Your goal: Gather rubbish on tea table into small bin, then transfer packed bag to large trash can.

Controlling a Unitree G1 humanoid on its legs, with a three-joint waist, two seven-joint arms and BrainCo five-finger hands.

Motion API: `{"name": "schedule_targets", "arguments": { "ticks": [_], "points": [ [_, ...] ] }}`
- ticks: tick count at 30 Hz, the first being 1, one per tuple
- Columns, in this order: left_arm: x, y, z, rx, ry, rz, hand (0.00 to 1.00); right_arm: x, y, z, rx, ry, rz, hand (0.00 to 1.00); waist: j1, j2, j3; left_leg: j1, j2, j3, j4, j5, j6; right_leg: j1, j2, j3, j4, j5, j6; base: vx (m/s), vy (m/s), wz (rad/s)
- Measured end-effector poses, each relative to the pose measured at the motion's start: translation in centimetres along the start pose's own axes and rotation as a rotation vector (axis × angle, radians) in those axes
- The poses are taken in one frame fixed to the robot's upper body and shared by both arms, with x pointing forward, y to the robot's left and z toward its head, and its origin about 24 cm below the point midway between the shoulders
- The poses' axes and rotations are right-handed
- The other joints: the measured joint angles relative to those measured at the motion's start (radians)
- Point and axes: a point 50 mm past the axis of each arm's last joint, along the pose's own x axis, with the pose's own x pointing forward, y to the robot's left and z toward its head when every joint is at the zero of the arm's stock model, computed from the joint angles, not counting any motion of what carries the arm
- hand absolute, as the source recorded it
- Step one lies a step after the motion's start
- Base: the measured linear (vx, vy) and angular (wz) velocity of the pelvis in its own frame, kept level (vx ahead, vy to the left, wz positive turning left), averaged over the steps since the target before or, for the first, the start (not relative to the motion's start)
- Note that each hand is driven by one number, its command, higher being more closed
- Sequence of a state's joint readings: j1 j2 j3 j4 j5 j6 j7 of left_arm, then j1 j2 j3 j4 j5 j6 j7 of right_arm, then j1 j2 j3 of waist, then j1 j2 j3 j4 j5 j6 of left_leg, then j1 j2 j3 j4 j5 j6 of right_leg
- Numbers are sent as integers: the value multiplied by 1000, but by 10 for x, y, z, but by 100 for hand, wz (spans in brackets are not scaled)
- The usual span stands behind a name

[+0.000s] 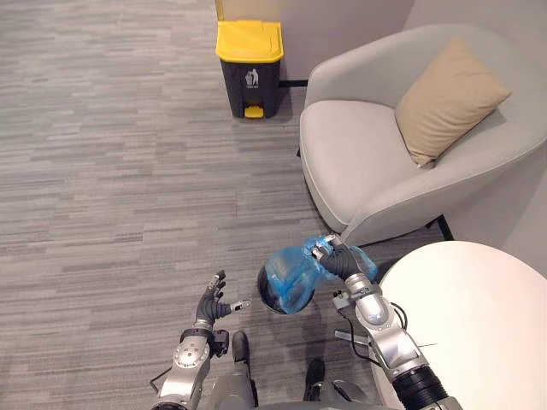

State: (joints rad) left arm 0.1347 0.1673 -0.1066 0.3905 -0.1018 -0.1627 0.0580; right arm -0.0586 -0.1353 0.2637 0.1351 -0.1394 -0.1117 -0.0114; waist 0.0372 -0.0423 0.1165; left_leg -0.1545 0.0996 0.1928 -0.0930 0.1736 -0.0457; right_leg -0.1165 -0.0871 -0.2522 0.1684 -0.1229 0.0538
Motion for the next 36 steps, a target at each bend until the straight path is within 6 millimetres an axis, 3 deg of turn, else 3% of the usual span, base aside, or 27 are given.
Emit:
{"name": "schedule_targets", "arguments": {
  "ticks": [10,14,24,36],
  "points": [
    [-10,-5,18,-7,-95,-54,0,-5,-11,1,74,-9,80,100,-3,14,-21,49,8,-3,-10,-4,-4,44,12,22,-33,22,-5,-43,13,-6],
    [-11,-10,40,44,-200,-109,0,-6,-14,20,110,-102,117,100,-16,27,-50,48,11,-3,-10,-9,-10,46,14,33,-47,29,-2,-14,14,-4],
    [9,-38,95,174,-416,-268,0,0,-26,29,149,-146,173,100,-25,30,-86,56,17,2,-4,-4,-5,63,29,46,-67,50,-11,28,2,-4],
    [14,-65,124,352,-554,-383,0,19,-6,70,225,-289,362,100,-38,26,-106,65,23,4,-6,-3,-6,65,36,57,-76,61,-16,-2,4,-2]
  ]
}}
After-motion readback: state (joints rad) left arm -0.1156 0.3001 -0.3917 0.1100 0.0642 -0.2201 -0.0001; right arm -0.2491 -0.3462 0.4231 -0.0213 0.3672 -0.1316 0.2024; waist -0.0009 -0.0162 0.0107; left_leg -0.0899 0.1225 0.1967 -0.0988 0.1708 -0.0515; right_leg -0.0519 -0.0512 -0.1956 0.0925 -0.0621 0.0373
